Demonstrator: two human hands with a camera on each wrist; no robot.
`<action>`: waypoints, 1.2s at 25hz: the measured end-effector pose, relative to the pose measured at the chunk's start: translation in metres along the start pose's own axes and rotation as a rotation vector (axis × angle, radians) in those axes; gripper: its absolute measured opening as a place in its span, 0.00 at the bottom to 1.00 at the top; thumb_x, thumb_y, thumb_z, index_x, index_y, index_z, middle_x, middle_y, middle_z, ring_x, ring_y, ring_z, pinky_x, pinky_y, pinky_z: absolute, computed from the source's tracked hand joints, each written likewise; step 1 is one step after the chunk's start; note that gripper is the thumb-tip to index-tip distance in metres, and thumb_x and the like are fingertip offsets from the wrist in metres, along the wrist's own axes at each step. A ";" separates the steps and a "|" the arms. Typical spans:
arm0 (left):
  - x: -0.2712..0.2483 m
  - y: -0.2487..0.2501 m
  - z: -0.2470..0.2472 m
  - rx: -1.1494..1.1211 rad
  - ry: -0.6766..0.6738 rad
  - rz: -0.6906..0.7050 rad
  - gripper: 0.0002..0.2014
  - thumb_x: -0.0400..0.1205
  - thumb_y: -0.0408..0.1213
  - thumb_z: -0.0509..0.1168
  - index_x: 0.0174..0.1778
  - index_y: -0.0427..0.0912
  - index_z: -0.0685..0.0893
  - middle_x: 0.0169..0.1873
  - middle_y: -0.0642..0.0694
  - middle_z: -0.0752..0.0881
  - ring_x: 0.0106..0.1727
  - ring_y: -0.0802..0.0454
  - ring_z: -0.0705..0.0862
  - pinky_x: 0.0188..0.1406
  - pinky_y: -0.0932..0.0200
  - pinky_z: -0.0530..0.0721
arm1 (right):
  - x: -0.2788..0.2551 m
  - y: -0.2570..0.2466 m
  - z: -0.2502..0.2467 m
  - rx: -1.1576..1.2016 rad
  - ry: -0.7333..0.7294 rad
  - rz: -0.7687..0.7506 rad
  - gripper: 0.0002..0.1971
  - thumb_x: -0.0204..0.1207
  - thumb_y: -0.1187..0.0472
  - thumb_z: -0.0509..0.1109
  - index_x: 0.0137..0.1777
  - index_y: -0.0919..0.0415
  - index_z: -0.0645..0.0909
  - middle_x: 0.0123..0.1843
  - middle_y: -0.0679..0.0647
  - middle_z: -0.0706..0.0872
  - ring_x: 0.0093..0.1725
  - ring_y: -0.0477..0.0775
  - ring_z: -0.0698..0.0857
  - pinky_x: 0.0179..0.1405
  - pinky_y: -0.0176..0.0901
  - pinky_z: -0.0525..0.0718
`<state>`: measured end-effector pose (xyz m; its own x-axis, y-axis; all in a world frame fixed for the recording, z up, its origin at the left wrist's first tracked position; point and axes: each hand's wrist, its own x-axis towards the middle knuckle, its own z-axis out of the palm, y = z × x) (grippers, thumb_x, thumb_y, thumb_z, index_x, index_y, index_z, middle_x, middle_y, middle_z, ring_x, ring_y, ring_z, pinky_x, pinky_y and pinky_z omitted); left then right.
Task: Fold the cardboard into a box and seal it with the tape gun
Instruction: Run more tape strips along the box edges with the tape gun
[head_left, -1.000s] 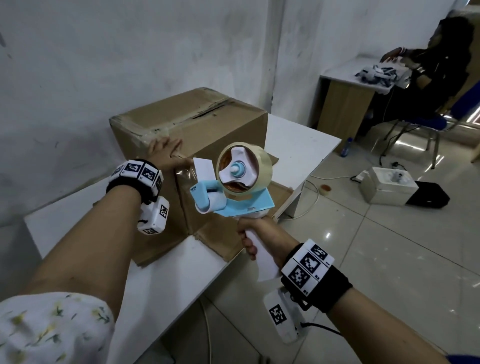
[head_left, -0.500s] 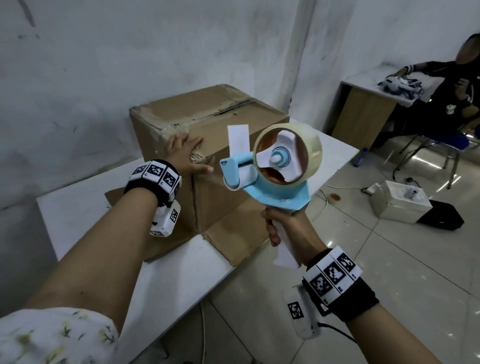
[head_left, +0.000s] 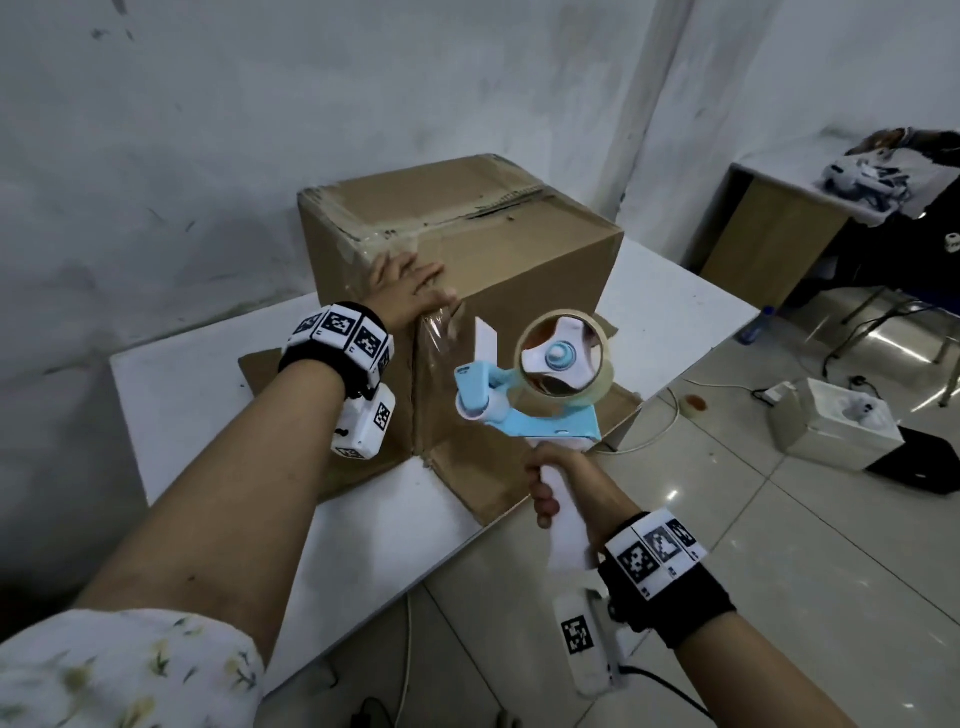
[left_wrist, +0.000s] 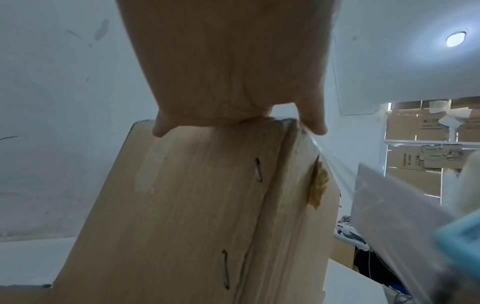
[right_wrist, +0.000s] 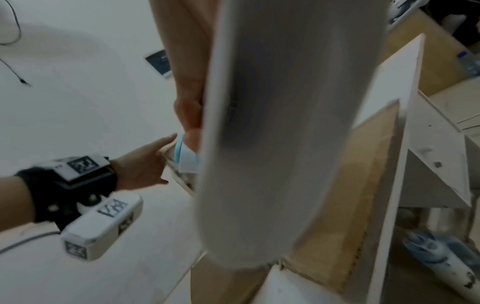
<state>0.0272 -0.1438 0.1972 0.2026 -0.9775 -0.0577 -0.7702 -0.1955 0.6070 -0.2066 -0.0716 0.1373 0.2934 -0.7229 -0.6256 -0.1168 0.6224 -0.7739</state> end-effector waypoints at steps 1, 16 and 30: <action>0.000 0.000 0.000 0.009 -0.004 -0.002 0.28 0.82 0.53 0.57 0.79 0.54 0.60 0.83 0.46 0.48 0.82 0.43 0.36 0.79 0.44 0.33 | 0.005 0.002 0.000 0.008 -0.006 0.019 0.13 0.75 0.63 0.61 0.28 0.60 0.70 0.16 0.51 0.67 0.12 0.47 0.64 0.14 0.33 0.63; 0.006 -0.004 0.001 0.095 0.039 0.001 0.30 0.81 0.56 0.56 0.78 0.55 0.60 0.83 0.47 0.50 0.83 0.44 0.39 0.78 0.38 0.35 | 0.028 0.002 0.037 -0.067 0.175 -0.104 0.18 0.78 0.64 0.63 0.26 0.60 0.66 0.13 0.51 0.67 0.07 0.43 0.63 0.10 0.25 0.60; 0.005 -0.007 0.010 0.042 0.082 0.032 0.39 0.72 0.51 0.71 0.78 0.54 0.61 0.82 0.46 0.50 0.82 0.44 0.39 0.80 0.44 0.40 | 0.016 0.018 0.033 0.180 0.146 -0.033 0.15 0.76 0.67 0.63 0.28 0.60 0.67 0.10 0.49 0.65 0.08 0.46 0.62 0.15 0.27 0.60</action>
<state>0.0269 -0.1480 0.1846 0.2255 -0.9739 0.0275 -0.8015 -0.1694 0.5735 -0.1724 -0.0620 0.1168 0.1522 -0.7716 -0.6176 0.0654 0.6314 -0.7727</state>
